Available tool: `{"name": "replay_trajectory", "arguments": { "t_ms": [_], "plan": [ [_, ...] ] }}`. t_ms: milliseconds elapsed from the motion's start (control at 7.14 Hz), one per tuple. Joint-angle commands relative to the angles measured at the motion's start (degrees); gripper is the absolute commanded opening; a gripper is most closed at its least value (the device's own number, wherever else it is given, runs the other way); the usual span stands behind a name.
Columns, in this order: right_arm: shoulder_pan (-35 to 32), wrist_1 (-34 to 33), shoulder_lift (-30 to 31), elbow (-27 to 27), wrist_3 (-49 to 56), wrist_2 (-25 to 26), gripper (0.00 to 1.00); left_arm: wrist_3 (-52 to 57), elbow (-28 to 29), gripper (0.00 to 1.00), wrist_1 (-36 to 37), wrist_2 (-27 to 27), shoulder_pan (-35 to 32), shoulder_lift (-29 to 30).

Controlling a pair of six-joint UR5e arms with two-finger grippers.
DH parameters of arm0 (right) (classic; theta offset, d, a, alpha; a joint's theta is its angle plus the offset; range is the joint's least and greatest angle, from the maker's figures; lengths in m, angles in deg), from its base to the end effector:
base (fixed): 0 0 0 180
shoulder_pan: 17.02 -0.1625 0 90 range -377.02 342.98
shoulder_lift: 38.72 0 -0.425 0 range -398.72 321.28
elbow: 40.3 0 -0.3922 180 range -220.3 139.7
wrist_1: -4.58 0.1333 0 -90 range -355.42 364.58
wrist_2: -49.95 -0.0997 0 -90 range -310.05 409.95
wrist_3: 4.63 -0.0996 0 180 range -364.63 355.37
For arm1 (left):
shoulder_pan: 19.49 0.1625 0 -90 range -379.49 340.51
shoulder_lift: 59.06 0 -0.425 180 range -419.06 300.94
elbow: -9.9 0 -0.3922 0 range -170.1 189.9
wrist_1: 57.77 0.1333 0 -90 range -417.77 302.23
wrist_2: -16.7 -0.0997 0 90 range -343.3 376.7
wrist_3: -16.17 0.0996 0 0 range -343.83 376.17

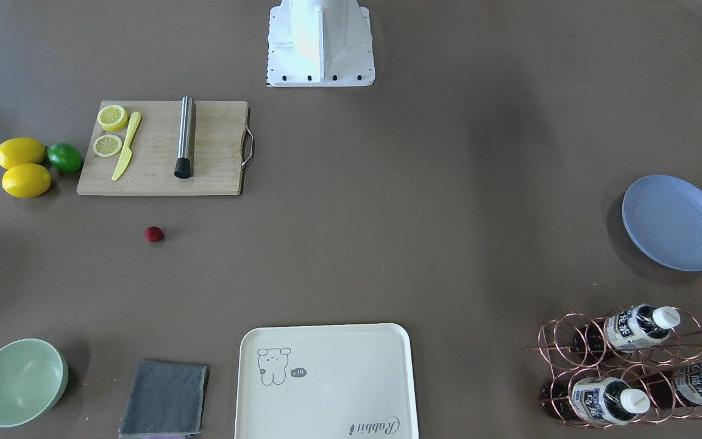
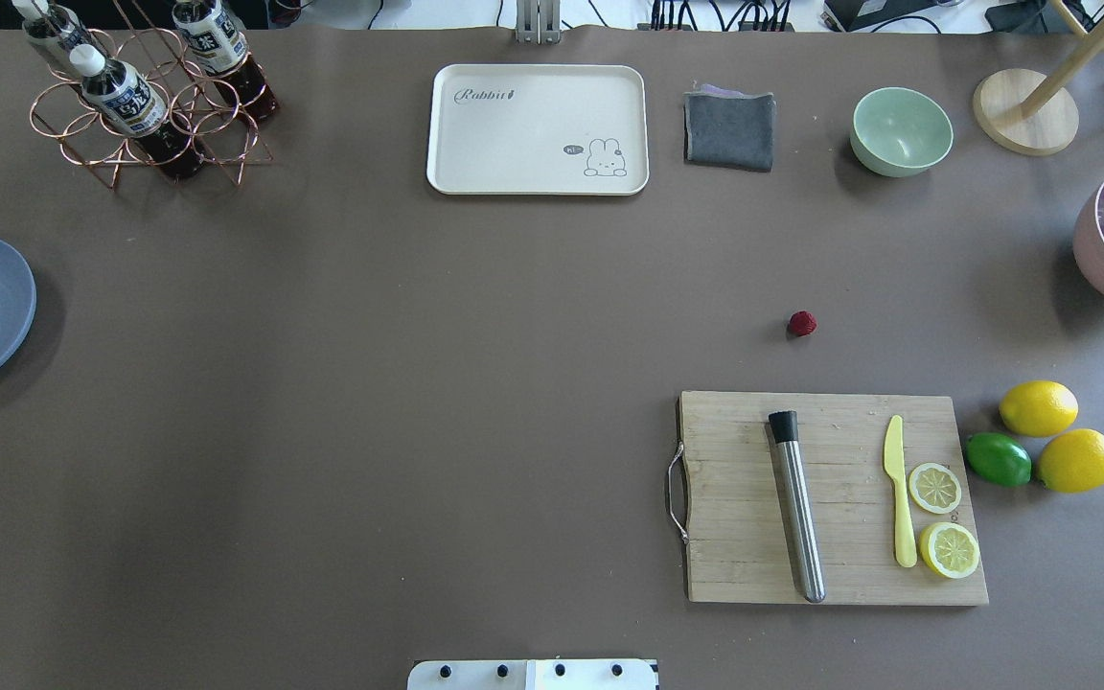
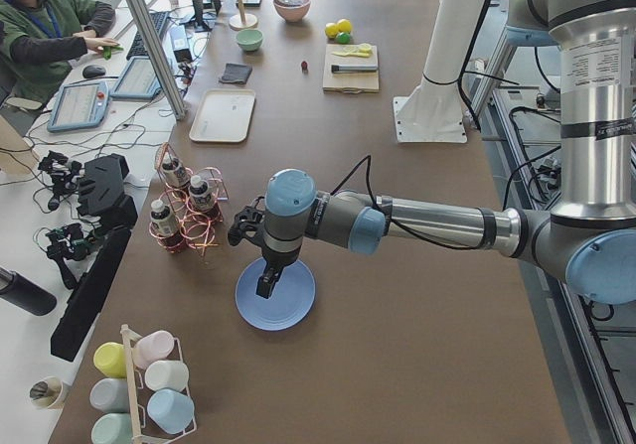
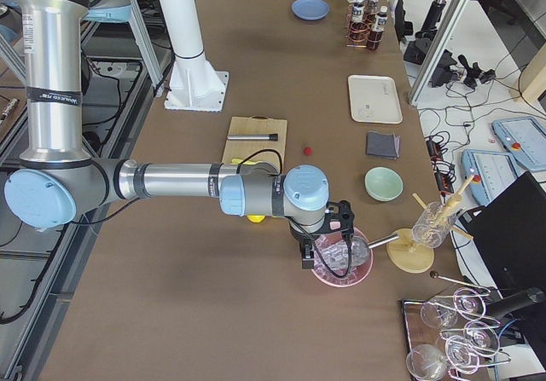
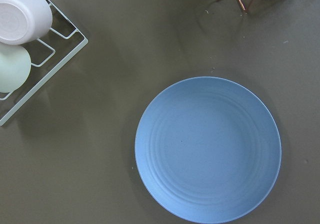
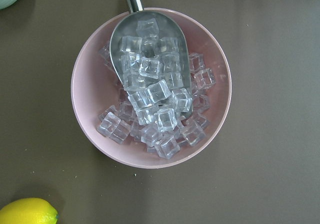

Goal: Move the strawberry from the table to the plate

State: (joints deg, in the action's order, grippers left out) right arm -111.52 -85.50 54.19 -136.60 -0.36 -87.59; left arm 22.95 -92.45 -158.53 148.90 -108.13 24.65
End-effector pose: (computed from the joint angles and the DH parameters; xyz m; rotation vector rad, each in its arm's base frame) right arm 0.0968 -0.4672 0.6251 0.1177 -0.8229 -0.0202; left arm -0.0555 -0.4617 0.5853 0.3151 0.7186 0.2428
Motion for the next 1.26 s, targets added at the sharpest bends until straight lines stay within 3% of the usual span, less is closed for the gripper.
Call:
{"name": "replay_trajectory", "arguments": {
  "t_ms": [0, 1120],
  "plan": [
    [0.0, 0.0, -0.2, 0.0, -0.1, -0.1, 1.00, 0.2, 0.6, 0.98, 0.0, -0.1, 0.0, -0.3],
    [0.0, 0.0, -0.1, 0.3, 0.0, -0.4, 1.00, 0.2, 0.8, 0.98, 0.0, -0.1, -0.4, -1.6]
  ]
}}
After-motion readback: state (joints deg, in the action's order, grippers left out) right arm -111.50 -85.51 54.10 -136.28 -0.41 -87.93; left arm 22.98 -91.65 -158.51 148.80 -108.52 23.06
